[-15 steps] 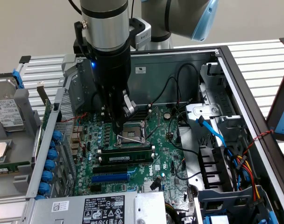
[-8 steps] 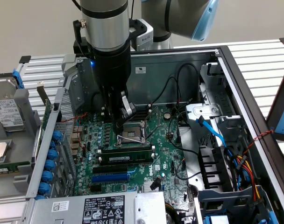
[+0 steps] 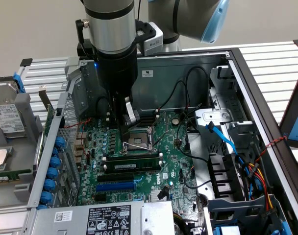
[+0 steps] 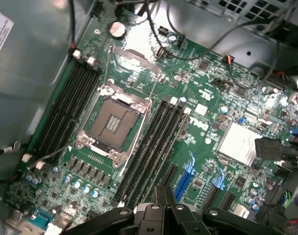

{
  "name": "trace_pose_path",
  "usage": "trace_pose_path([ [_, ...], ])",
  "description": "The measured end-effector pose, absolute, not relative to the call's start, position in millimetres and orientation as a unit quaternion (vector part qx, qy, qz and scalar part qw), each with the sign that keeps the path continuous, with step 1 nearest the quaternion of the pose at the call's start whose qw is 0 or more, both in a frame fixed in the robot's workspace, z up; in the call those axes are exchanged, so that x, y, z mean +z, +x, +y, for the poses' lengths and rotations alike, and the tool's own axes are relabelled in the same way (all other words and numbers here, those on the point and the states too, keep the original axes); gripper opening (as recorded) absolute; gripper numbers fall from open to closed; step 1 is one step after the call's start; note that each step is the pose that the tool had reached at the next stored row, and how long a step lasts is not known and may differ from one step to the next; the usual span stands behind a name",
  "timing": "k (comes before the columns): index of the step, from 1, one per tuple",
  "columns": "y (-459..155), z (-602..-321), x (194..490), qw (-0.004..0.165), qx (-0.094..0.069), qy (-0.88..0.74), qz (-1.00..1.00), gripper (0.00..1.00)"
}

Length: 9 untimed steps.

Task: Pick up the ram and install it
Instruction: 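Press down the ram until it locks into place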

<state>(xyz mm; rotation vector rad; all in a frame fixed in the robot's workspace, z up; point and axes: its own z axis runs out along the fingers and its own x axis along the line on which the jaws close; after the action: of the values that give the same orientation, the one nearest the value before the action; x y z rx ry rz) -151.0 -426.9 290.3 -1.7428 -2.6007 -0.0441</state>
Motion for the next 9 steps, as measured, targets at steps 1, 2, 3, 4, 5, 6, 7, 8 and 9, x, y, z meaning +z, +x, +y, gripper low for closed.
trace_pose_path([
  [1, -151.0, -426.9, 290.3, 0.005, -0.014, -0.563, -0.827, 0.11],
  [2, -151.0, -426.9, 290.2, 0.005, -0.014, -0.568, -0.823, 0.11],
  [3, -151.0, -426.9, 290.2, 0.005, -0.014, -0.574, -0.819, 0.11],
  [4, -151.0, -426.9, 290.2, 0.004, -0.013, -0.579, -0.816, 0.11],
  [5, -151.0, -426.9, 290.1, 0.004, -0.013, -0.584, -0.811, 0.11],
  [6, -151.0, -426.9, 290.2, 0.004, -0.013, -0.589, -0.808, 0.11],
  [7, -151.0, -426.9, 290.2, 0.004, -0.013, -0.593, -0.805, 0.11],
  [8, -151.0, -426.9, 290.2, 0.004, -0.013, -0.594, -0.805, 0.11],
  [9, -151.0, -426.9, 290.2, 0.004, -0.013, -0.594, -0.805, 0.11],
])
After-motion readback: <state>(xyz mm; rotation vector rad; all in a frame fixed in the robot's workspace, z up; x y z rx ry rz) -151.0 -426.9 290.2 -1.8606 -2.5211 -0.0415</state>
